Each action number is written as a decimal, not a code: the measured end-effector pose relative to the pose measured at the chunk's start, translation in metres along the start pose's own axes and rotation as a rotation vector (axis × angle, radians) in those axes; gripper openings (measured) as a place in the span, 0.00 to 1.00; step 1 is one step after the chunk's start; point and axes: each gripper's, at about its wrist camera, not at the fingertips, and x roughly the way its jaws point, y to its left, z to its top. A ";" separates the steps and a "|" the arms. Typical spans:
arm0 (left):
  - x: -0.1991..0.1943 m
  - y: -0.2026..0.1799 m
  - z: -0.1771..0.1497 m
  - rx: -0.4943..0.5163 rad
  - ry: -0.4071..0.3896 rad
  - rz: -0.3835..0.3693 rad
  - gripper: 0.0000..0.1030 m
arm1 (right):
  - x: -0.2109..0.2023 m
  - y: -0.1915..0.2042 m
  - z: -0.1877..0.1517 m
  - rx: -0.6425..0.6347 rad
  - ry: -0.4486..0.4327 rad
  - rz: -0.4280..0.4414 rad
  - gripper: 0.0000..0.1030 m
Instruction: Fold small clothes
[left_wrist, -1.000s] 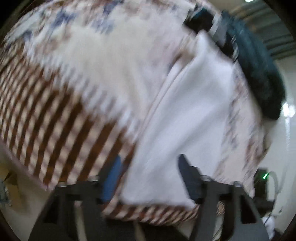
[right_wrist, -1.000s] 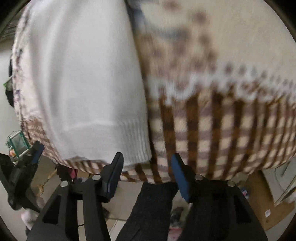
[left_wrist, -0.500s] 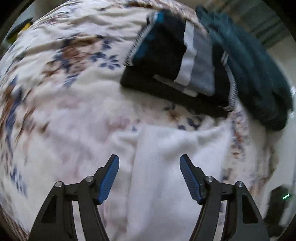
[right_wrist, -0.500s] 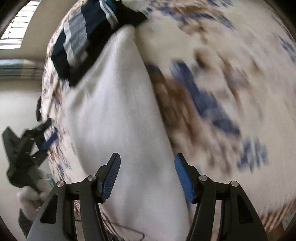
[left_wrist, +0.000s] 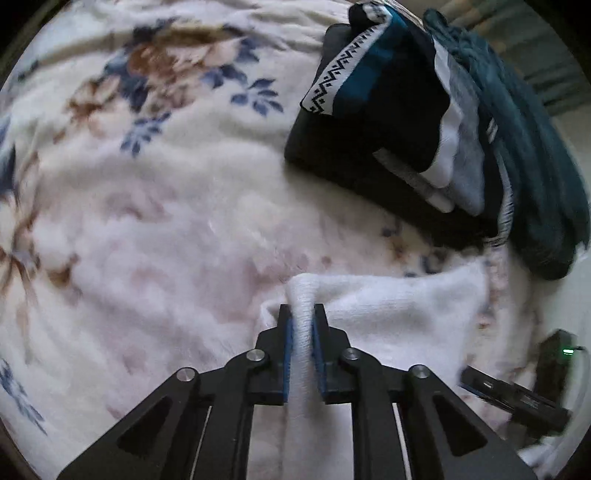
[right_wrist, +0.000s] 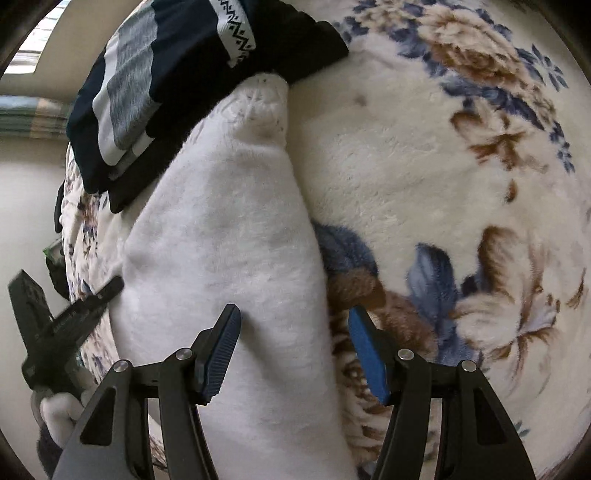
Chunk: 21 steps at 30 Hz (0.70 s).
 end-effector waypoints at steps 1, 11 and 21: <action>-0.006 0.003 -0.002 -0.023 -0.003 -0.015 0.23 | -0.006 -0.002 0.000 0.004 -0.009 0.005 0.62; -0.002 -0.021 -0.084 0.128 0.080 0.059 0.26 | -0.016 0.015 0.058 0.014 -0.087 -0.020 0.62; -0.012 0.011 -0.064 0.035 0.052 0.011 0.26 | -0.002 0.014 0.089 -0.008 -0.095 -0.031 0.62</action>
